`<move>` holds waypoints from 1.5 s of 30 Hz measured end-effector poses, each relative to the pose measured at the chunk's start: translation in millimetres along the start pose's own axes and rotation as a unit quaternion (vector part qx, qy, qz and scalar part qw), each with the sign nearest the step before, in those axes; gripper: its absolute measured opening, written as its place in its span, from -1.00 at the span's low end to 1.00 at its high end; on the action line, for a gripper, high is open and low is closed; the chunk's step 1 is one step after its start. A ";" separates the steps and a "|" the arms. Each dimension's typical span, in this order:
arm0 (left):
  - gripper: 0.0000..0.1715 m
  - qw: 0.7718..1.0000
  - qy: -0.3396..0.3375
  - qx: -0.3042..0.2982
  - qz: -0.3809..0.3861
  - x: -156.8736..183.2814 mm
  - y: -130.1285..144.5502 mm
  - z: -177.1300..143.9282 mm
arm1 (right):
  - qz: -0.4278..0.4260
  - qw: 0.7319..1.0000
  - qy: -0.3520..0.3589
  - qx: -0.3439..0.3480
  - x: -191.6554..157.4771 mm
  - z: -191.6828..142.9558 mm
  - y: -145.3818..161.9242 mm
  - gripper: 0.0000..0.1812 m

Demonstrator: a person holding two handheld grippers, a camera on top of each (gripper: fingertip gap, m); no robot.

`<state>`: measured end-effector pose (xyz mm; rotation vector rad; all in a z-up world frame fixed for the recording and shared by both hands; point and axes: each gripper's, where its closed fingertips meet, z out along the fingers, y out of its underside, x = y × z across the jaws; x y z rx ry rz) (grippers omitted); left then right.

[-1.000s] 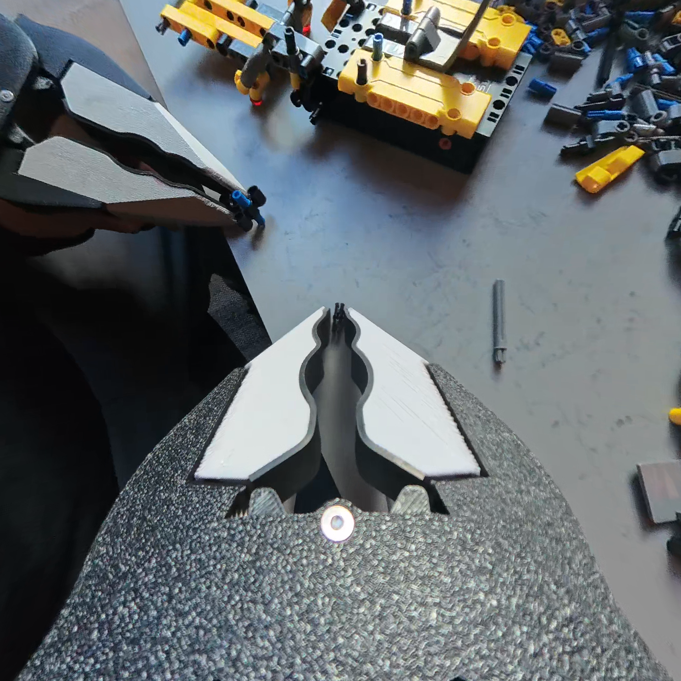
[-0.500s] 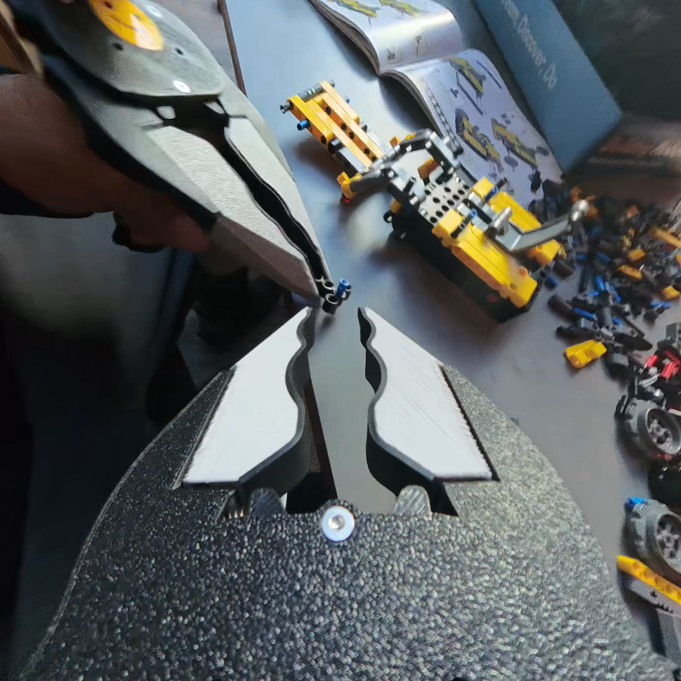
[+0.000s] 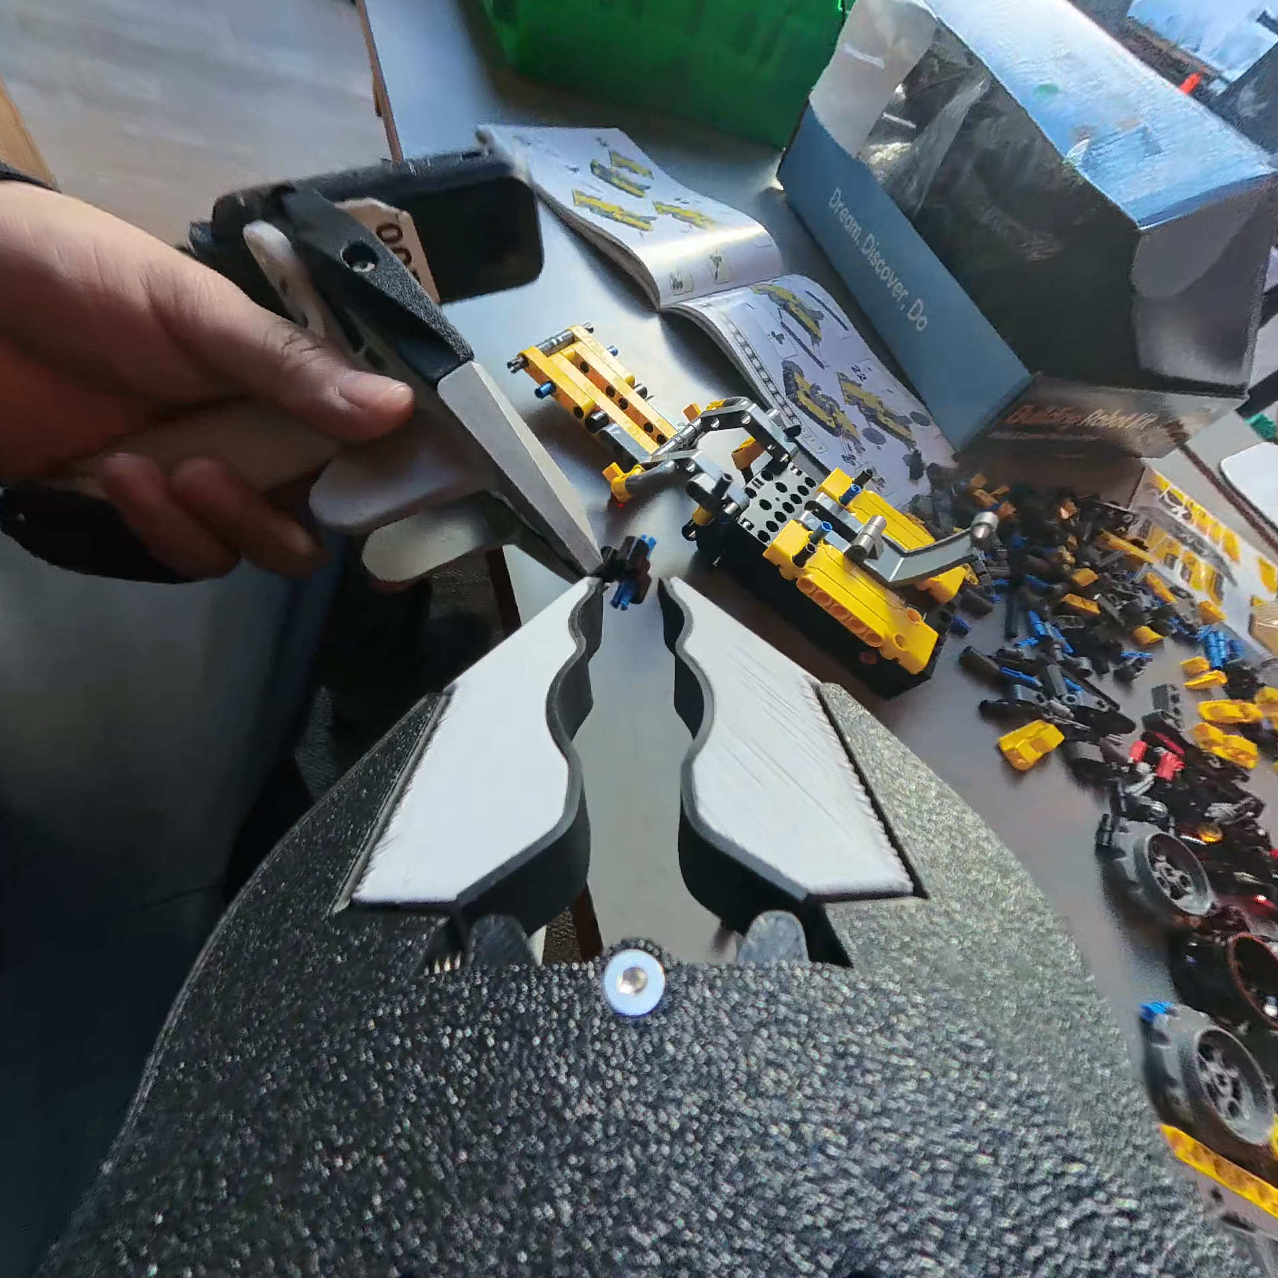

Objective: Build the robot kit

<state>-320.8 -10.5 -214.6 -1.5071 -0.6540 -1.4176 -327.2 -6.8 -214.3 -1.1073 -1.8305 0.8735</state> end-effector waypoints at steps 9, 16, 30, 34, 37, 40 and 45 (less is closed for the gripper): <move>-0.95 0.998 0.023 0.013 -0.055 0.8 -1.2 -0.1 | 0.047 0.998 -0.027 0.013 -0.4 4.4 -0.6 -0.91; -0.95 0.999 0.011 0.009 -0.037 -1.1 2.1 3.2 | 0.048 0.999 -0.017 0.015 -0.3 1.1 4.4 -0.91; -0.69 0.905 -0.180 -0.037 0.384 -6.0 -1.1 2.4 | 0.157 0.988 0.002 0.007 15.1 -6.4 21.1 -0.92; -0.70 0.824 -0.222 -0.056 0.519 -3.1 4.3 4.9 | 0.152 0.988 0.010 0.014 14.9 -8.1 19.6 -0.91; -0.72 0.833 -0.211 -0.061 0.508 -3.1 8.6 6.4 | 0.130 0.991 0.017 0.037 10.7 -8.6 12.8 -0.92; -0.71 0.881 -0.165 -0.067 0.439 2.8 10.8 7.6 | 0.106 0.993 0.043 0.042 12.2 -9.1 11.2 -0.91; -0.71 0.886 -0.171 -0.072 0.425 -2.7 4.0 2.1 | 0.109 0.992 0.043 0.057 11.1 -7.1 6.5 -0.92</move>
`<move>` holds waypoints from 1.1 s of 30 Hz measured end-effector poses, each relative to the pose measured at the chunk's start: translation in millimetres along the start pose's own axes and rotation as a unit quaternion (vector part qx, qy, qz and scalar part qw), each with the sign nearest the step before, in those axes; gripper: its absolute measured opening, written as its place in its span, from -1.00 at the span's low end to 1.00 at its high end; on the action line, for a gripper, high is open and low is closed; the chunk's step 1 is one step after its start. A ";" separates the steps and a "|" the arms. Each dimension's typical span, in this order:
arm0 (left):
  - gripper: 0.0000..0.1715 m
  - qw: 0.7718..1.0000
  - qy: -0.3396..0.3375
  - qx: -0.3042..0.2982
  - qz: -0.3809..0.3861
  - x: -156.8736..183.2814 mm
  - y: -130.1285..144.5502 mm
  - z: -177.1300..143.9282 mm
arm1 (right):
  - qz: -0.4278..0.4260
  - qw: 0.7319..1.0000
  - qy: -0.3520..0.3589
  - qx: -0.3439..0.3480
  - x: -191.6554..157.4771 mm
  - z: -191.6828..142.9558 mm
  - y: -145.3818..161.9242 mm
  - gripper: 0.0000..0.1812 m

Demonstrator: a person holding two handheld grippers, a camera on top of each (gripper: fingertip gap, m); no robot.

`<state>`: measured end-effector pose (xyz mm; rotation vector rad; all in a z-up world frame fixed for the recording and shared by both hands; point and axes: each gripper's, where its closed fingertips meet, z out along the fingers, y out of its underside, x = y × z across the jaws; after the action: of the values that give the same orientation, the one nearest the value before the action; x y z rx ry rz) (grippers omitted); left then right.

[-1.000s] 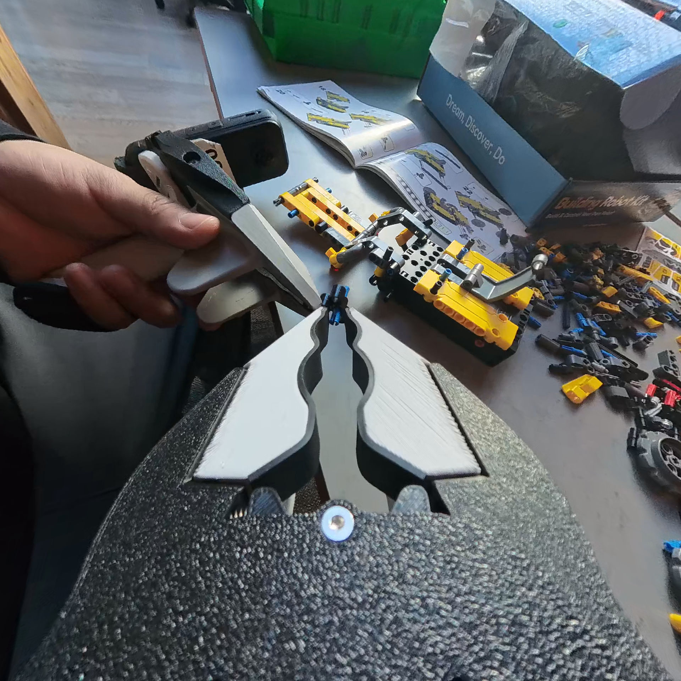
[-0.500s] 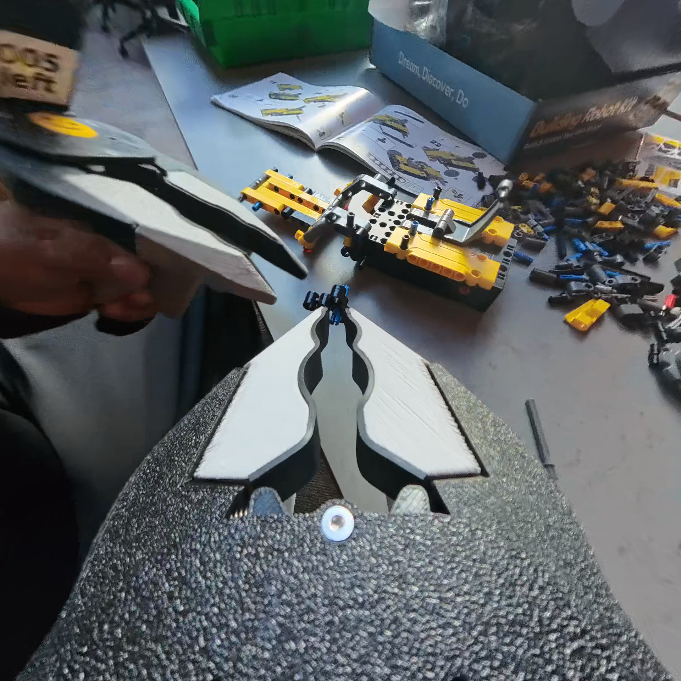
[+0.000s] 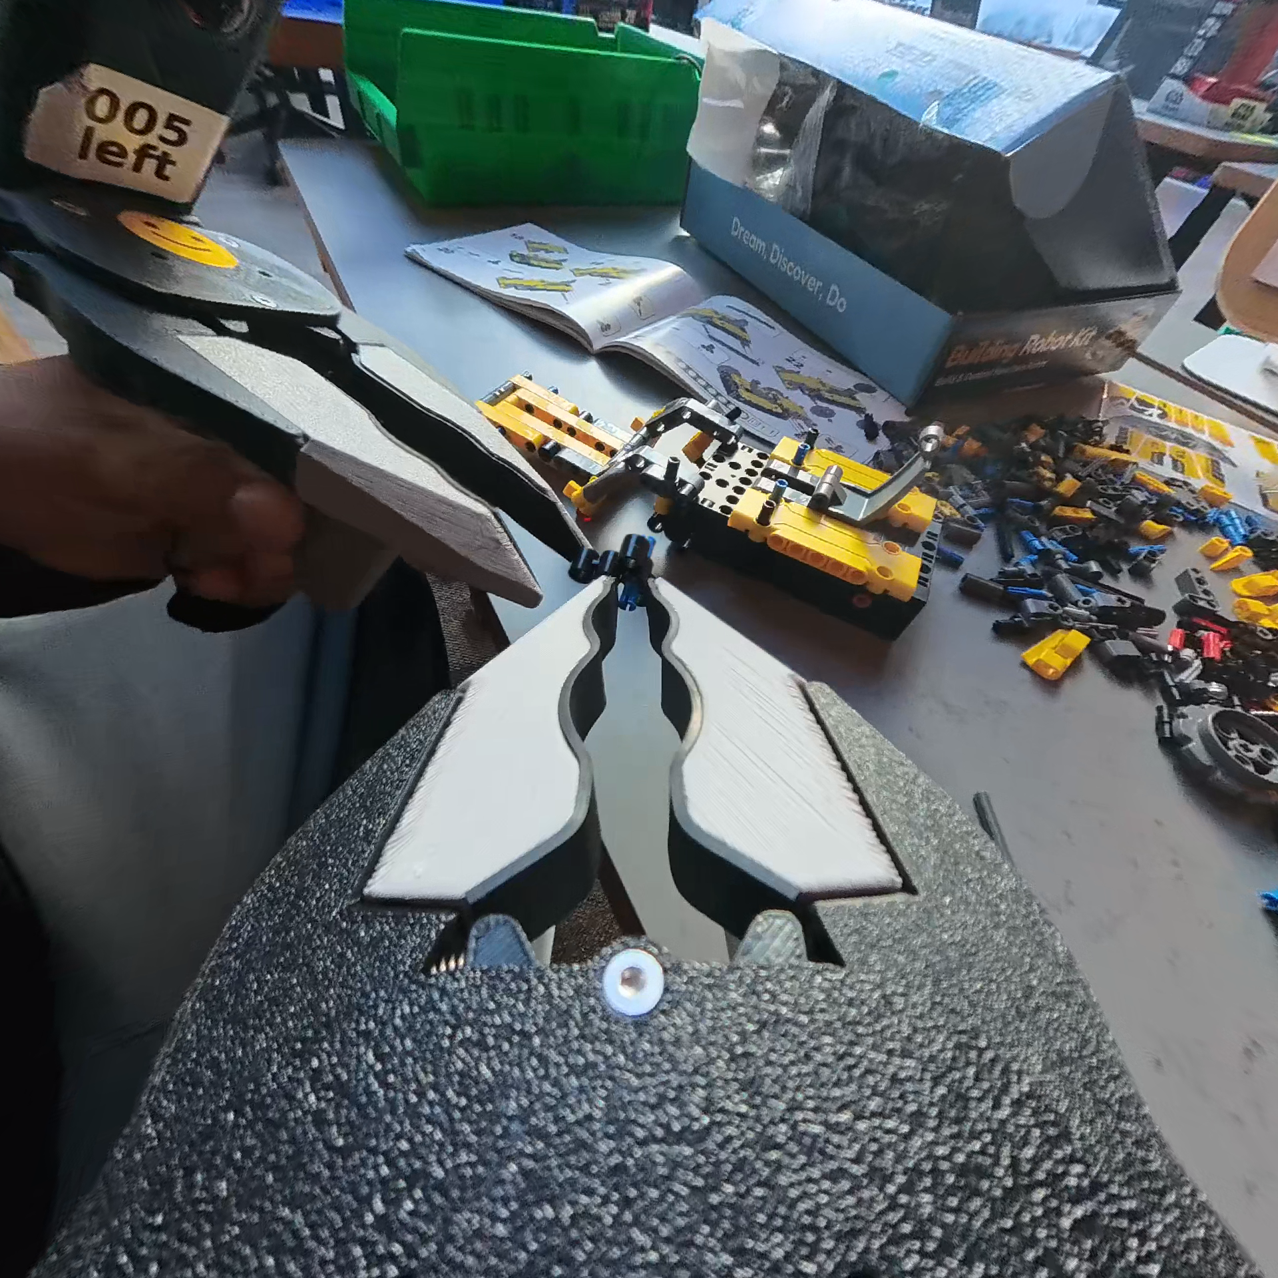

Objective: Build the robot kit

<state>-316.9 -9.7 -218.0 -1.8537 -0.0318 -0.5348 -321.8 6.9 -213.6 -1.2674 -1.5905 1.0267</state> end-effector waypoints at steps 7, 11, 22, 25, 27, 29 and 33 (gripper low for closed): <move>-0.71 1.000 -0.007 -0.002 0.018 -1.2 0.5 0.3 | 0.016 1.000 -0.003 0.000 2.1 7.6 2.3 -0.91; -0.71 0.996 -0.038 -0.011 0.080 -5.3 1.4 0.6 | 0.024 1.000 -0.007 0.012 2.5 7.3 0.1 -0.92; -0.76 0.994 0.095 0.027 -0.047 27.5 -28.9 -9.0 | -0.062 0.993 -0.004 0.099 -14.4 -14.8 -29.0 -0.91; -0.82 0.992 0.106 0.029 -0.061 30.3 -30.9 -9.3 | -0.066 0.992 -0.001 0.108 -15.5 -19.1 -31.9 -0.92; -0.84 0.990 0.119 0.027 -0.072 32.8 -30.0 -8.9 | -0.068 0.991 0.000 0.115 -16.8 -21.9 -34.0 -0.91; -0.84 0.988 0.127 0.025 -0.080 33.9 -28.5 -8.8 | -0.073 0.990 -0.001 0.119 -18.1 -23.9 -35.0 -0.92; -0.93 0.983 0.152 0.028 -0.097 38.4 -32.9 -12.7 | -0.072 0.989 -0.006 0.130 -21.3 -25.8 -39.7 -0.91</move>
<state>-296.2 -18.8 -171.0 -1.7068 -0.0230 -0.9402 -306.3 -17.7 -170.6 -0.9586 -1.4777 1.1113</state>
